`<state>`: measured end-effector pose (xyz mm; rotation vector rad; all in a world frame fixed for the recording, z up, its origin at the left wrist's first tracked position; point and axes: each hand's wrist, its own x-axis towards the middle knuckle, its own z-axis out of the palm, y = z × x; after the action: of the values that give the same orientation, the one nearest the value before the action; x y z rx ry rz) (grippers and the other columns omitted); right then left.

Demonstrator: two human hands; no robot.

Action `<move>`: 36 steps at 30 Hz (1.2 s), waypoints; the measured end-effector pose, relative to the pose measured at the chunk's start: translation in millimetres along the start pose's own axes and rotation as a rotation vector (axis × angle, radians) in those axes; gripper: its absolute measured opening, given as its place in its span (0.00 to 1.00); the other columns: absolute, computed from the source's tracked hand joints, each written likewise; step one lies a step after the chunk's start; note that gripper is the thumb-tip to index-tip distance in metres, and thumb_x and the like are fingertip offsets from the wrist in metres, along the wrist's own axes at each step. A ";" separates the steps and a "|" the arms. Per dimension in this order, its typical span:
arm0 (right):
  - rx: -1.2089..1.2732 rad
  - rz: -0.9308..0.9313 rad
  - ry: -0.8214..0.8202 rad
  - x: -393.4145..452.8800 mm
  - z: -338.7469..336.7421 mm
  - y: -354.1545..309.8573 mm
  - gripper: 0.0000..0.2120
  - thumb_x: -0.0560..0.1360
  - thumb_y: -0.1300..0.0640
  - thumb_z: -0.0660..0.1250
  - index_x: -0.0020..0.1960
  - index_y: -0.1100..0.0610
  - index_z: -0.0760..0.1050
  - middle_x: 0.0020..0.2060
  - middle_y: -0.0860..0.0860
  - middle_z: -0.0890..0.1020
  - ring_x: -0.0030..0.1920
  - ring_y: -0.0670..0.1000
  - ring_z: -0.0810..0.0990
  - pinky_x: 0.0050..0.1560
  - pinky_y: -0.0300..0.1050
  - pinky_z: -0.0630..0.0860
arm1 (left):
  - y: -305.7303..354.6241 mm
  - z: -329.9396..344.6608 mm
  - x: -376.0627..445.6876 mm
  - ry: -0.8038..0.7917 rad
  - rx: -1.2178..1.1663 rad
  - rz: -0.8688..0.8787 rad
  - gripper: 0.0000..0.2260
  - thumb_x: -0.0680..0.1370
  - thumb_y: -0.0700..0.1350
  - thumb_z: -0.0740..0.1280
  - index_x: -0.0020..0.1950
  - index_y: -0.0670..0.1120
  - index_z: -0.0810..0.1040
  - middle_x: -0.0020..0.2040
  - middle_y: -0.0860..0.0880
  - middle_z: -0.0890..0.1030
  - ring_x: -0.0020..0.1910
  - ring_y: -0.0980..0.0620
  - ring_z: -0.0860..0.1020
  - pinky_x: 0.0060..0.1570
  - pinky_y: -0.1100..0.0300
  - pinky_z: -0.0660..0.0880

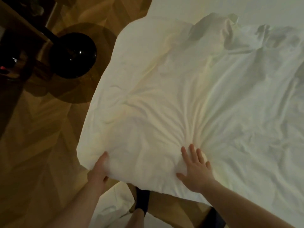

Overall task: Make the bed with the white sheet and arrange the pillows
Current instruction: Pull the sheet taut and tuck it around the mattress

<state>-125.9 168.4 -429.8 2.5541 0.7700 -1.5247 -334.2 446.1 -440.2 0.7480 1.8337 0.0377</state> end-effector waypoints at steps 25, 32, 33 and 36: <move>1.148 0.055 0.160 -199.8 -155.2 138.4 0.27 0.78 0.44 0.71 0.75 0.46 0.69 0.67 0.48 0.79 0.60 0.49 0.81 0.63 0.52 0.79 | 75.1 115.7 -384.2 -0.338 0.409 1.526 0.24 0.77 0.35 0.72 0.71 0.49 0.74 0.71 0.48 0.73 0.72 0.50 0.71 0.72 0.54 0.70; 1.335 -0.301 0.169 -318.6 -276.4 182.1 0.53 0.56 0.26 0.78 0.76 0.42 0.68 0.65 0.42 0.81 0.65 0.47 0.80 0.65 0.56 0.79 | 23.4 177.1 -486.4 -0.554 0.658 1.666 0.07 0.72 0.34 0.68 0.36 0.43 0.74 0.36 0.53 0.76 0.40 0.56 0.76 0.46 0.58 0.74; 1.276 -0.341 0.153 -331.0 -285.1 184.7 0.50 0.59 0.28 0.79 0.76 0.42 0.68 0.66 0.42 0.80 0.65 0.46 0.80 0.66 0.56 0.78 | 17.2 185.4 -500.1 -0.617 0.688 1.688 0.09 0.72 0.34 0.68 0.35 0.45 0.74 0.35 0.56 0.75 0.39 0.60 0.75 0.45 0.61 0.72; 1.148 -0.450 0.146 -357.6 -298.1 195.8 0.26 0.74 0.47 0.78 0.69 0.47 0.76 0.60 0.46 0.85 0.61 0.48 0.83 0.63 0.53 0.80 | -2.0 208.8 -535.8 -0.807 0.762 1.676 0.08 0.71 0.37 0.70 0.40 0.50 0.79 0.36 0.61 0.76 0.39 0.63 0.76 0.44 0.66 0.71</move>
<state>65.9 -47.8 -15.6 3.4383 0.5835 -2.4879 -49.1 106.0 -74.4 2.2187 0.0298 0.0987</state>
